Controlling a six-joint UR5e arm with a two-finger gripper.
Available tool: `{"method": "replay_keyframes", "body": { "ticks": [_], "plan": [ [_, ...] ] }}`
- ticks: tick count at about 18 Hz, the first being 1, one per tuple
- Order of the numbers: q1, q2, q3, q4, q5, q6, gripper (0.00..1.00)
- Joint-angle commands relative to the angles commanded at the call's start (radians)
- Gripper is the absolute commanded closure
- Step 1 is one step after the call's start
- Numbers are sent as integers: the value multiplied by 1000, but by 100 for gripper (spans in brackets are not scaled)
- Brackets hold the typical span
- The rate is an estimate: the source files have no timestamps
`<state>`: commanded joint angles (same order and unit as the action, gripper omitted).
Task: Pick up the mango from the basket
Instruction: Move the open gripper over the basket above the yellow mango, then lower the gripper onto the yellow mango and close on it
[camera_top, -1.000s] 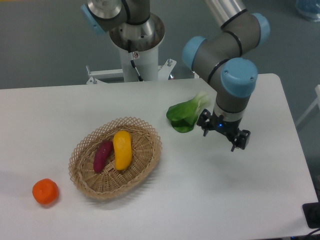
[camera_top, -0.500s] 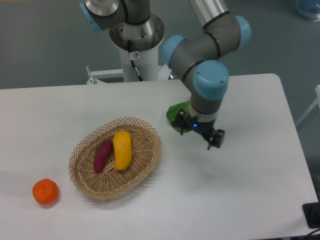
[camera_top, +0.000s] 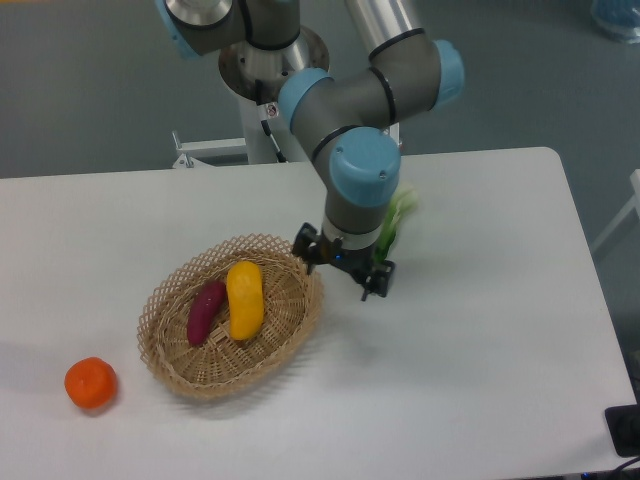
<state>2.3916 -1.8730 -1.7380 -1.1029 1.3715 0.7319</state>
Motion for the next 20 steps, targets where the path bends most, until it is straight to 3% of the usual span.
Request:
{"method": "replay_keyframes", "body": {
  "ticks": [8, 20],
  "plan": [
    [-117, -29, -24, 6, -3, -114, 0],
    [-152, -66, -67, 14, 55, -121, 0]
  ]
}}
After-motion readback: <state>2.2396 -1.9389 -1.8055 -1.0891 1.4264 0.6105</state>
